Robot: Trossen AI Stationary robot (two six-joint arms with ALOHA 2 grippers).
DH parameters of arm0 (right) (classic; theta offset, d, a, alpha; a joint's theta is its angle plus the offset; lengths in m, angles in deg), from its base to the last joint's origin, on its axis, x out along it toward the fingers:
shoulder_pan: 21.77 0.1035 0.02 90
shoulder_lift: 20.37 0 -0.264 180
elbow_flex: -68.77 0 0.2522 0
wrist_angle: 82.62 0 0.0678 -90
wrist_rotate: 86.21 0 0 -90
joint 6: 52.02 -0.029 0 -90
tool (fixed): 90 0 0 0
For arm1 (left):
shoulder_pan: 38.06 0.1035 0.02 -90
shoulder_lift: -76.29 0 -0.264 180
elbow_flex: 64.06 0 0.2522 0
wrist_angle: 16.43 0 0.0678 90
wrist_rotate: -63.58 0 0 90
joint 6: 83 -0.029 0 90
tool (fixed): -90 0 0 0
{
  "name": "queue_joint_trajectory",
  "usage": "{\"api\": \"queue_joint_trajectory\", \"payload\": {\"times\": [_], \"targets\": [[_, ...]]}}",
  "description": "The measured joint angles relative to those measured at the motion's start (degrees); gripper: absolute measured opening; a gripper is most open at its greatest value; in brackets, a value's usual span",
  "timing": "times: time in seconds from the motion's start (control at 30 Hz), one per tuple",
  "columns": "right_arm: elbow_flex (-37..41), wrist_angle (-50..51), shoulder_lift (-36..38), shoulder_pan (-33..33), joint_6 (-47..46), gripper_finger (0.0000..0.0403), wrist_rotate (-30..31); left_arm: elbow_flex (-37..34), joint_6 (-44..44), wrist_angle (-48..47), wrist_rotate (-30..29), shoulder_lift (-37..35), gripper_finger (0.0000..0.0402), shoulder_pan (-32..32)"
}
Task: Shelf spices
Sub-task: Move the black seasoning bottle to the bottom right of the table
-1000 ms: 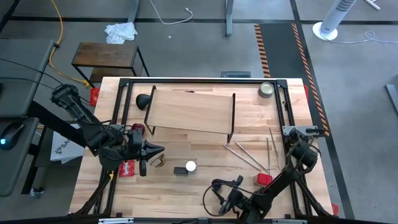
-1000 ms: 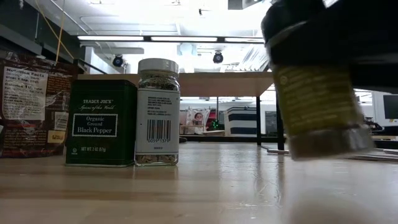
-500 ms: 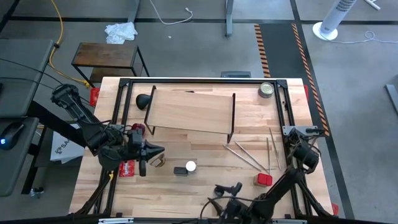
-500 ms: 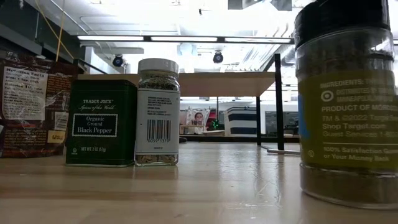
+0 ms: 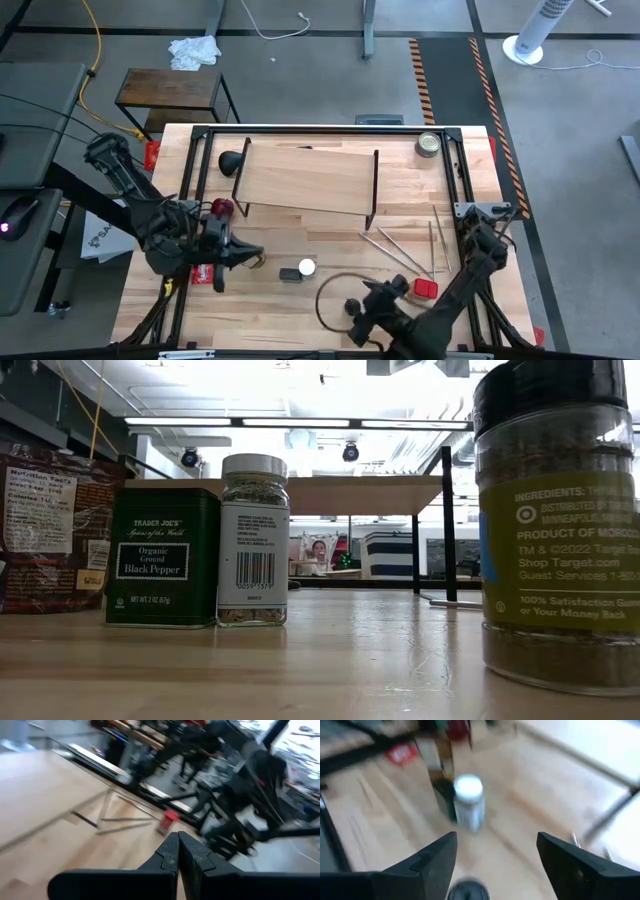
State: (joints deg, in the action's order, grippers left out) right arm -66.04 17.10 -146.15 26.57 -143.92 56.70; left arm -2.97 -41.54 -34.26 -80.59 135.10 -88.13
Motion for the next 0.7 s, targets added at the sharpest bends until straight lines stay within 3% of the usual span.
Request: {"api": "queue_joint_trajectory", "payload": {"times": [0.13, 0.23, 0.33, 0.53, 0.7], "targets": [[-10.84, -5.24, 0.04, -3.06, 11.24, 0.0212, -16.09, 0.0, 3.13, 1.07, 2.03, 0.6, 0.0, -2.81], [-14.12, -12.23, 0.15, -6.33, 17.11, 0.0122, -27.5, 0.0, 5.01, 1.04, 2.07, 2.47, 0.0, -5.98], [-13.85, -14.41, 0.05, -9.72, 16.74, 0.0023, -34.34, 0.0, 8.84, 1.05, 2.12, 5.91, 0.0, -9.08], [-11.19, -14.05, -2.09, -14.85, 13.91, 0.0003, -42.65, 0.0, 17.62, 5.27, -3.55, 15.33, 0.0, -13.72], [-11.18, -14.26, -4.69, -16.94, 17.13, 0.0001, -47.18, -0.02, 18.46, 14.8, -9.08, 22.17, 0.0, -14.66]]}}
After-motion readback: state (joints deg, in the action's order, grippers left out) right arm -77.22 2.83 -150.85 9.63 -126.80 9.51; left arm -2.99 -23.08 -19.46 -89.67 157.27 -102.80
